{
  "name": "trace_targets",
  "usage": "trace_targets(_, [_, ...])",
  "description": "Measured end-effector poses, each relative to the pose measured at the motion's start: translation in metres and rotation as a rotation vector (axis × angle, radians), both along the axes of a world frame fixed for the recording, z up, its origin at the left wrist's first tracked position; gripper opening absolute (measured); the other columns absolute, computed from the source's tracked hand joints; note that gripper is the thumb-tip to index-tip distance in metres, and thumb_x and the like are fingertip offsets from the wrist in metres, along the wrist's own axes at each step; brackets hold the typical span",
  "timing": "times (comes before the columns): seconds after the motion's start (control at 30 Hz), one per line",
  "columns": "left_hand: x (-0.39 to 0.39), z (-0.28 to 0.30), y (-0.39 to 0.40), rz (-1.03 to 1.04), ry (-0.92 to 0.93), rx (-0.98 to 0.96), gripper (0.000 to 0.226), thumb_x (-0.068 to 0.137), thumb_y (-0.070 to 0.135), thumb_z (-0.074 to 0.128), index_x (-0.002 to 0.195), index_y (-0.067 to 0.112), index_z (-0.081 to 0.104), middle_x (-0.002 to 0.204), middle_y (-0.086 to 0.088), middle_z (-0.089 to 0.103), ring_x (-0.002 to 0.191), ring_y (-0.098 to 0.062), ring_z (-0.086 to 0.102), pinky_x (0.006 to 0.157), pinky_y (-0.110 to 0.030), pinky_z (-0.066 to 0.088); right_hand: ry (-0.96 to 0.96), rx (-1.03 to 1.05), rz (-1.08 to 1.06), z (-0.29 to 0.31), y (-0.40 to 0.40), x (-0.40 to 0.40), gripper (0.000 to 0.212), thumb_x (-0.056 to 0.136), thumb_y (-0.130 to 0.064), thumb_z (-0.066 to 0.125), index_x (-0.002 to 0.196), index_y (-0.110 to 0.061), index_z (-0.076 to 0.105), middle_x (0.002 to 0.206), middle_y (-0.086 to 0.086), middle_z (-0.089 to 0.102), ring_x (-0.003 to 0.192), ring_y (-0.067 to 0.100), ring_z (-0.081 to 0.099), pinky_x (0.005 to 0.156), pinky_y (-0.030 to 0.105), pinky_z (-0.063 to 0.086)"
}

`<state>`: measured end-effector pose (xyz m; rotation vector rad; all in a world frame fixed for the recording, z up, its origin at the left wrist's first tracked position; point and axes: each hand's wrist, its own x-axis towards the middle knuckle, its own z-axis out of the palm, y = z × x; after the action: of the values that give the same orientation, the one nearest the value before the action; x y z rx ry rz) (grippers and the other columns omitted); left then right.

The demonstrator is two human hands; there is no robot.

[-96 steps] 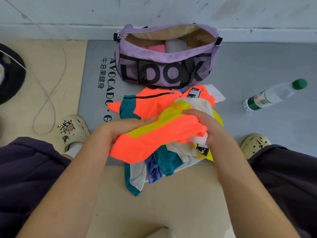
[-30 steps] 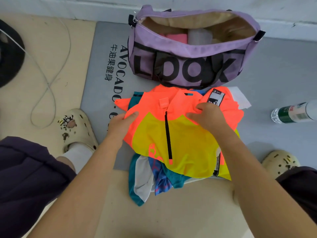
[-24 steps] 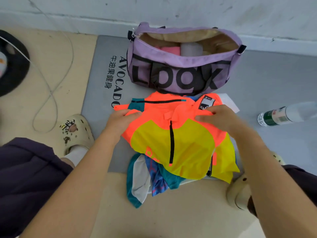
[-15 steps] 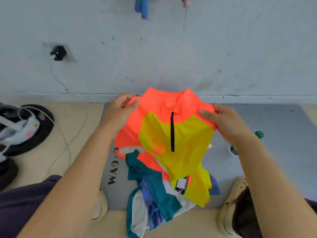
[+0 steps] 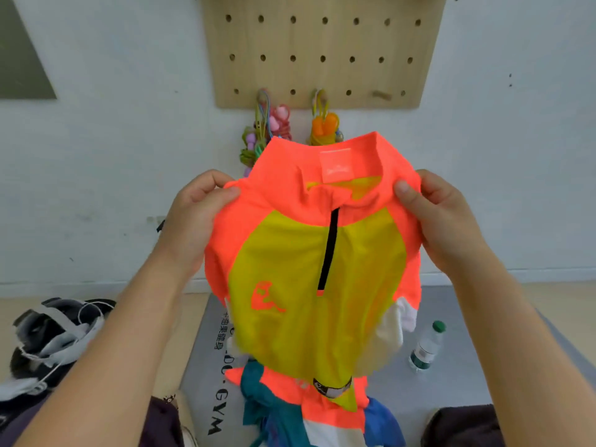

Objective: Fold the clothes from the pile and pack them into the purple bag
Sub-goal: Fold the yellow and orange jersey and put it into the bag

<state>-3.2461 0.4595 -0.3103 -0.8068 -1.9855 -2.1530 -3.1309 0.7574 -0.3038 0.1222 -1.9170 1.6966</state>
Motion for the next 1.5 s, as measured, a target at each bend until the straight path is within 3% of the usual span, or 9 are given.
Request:
trace_targets(0.17, [-0.004, -0.007, -0.006, 0.071, 0.063, -0.646, 0.059, 0.067, 0.060, 0.078, 0.069, 0.002, 0.063, 0.060, 0.001, 0.054, 0.056, -0.006, 0.049, 0.056, -0.029, 0.036, -0.112, 0.376, -0.178, -0.002, 0.002, 0.006, 0.011, 0.089, -0.022, 0.069, 0.088, -0.011, 0.070, 0.076, 0.015, 0.066, 0.068, 0.014, 0.055, 0.064, 0.035, 0.044])
trace_targets(0.37, [-0.011, -0.021, -0.011, 0.173, 0.210, -0.415, 0.040, 0.093, 0.039, 0.060, 0.070, 0.008, 0.051, 0.063, 0.006, 0.041, 0.059, -0.005, 0.038, 0.056, -0.029, 0.030, -0.662, 0.824, 0.001, -0.010, 0.017, 0.015, 0.056, 0.059, -0.065, 0.070, 0.065, -0.011, 0.059, 0.056, -0.004, 0.052, 0.054, 0.010, 0.049, 0.050, 0.021, 0.033])
trace_targets(0.43, [-0.013, -0.022, -0.009, 0.201, 0.260, -0.426, 0.035, 0.098, 0.035, 0.055, 0.071, 0.012, 0.049, 0.064, 0.006, 0.040, 0.059, -0.003, 0.038, 0.057, -0.024, 0.031, -0.624, 0.757, 0.022, -0.016, 0.022, 0.014, 0.053, 0.061, -0.063, 0.069, 0.066, -0.011, 0.062, 0.059, -0.006, 0.056, 0.058, 0.010, 0.052, 0.054, 0.021, 0.037])
trace_targets(0.6, [-0.020, -0.025, -0.014, 0.206, 0.212, -0.601, 0.040, 0.097, 0.041, 0.056, 0.074, 0.008, 0.056, 0.062, 0.002, 0.046, 0.057, -0.006, 0.042, 0.057, -0.028, 0.032, -0.490, 0.216, 0.254, -0.032, 0.035, 0.010, 0.050, 0.080, -0.055, 0.065, 0.114, -0.018, 0.070, 0.113, 0.009, 0.072, 0.105, 0.029, 0.068, 0.091, 0.045, 0.053])
trace_targets(0.8, [-0.021, -0.029, -0.033, -0.093, -0.063, -1.009, 0.055, 0.074, 0.057, 0.072, 0.065, 0.004, 0.058, 0.059, -0.001, 0.046, 0.055, -0.011, 0.043, 0.054, -0.028, 0.029, -0.546, 0.417, 0.095, -0.042, 0.048, 0.007, 0.045, 0.066, -0.057, 0.073, 0.099, -0.028, 0.075, 0.095, -0.001, 0.076, 0.087, 0.017, 0.073, 0.079, 0.037, 0.056])
trace_targets(1.0, [-0.006, -0.060, -0.027, -0.065, -0.176, -0.540, 0.032, 0.096, 0.032, 0.059, 0.092, 0.000, 0.061, 0.078, -0.005, 0.058, 0.074, -0.014, 0.054, 0.072, -0.032, 0.039, -0.443, 0.294, 0.072, -0.060, 0.041, 0.018, 0.037, 0.081, -0.045, 0.063, 0.094, -0.012, 0.070, 0.081, 0.002, 0.065, 0.078, 0.012, 0.056, 0.068, 0.031, 0.039])
trace_targets(1.17, [0.017, -0.067, -0.017, 0.124, 0.005, -0.620, 0.029, 0.098, 0.033, 0.055, 0.074, 0.016, 0.054, 0.067, 0.002, 0.051, 0.062, -0.010, 0.047, 0.060, -0.029, 0.034, -0.449, 0.370, 0.033, -0.060, 0.028, 0.033, 0.020, 0.096, -0.032, 0.054, 0.093, -0.017, 0.067, 0.077, -0.001, 0.065, 0.074, 0.012, 0.058, 0.068, 0.032, 0.043])
trace_targets(1.33, [0.038, -0.033, -0.018, 0.218, 0.130, -0.434, 0.019, 0.095, 0.030, 0.061, 0.079, 0.022, 0.064, 0.068, 0.009, 0.059, 0.059, 0.005, 0.051, 0.053, -0.010, 0.035, -0.341, 0.390, -0.132, -0.028, 0.013, 0.053, 0.023, 0.097, -0.036, 0.054, 0.100, -0.021, 0.071, 0.095, 0.001, 0.073, 0.090, 0.018, 0.066, 0.079, 0.037, 0.051])
trace_targets(1.5, [0.053, 0.023, -0.024, 0.322, 0.275, -0.317, 0.022, 0.094, 0.031, 0.063, 0.077, 0.018, 0.064, 0.067, 0.004, 0.059, 0.059, 0.002, 0.049, 0.053, -0.012, 0.036, -0.164, 0.293, -0.173, 0.028, -0.005, 0.074, 0.018, 0.095, -0.039, 0.057, 0.098, -0.032, 0.073, 0.093, -0.011, 0.074, 0.089, 0.007, 0.068, 0.077, 0.031, 0.051])
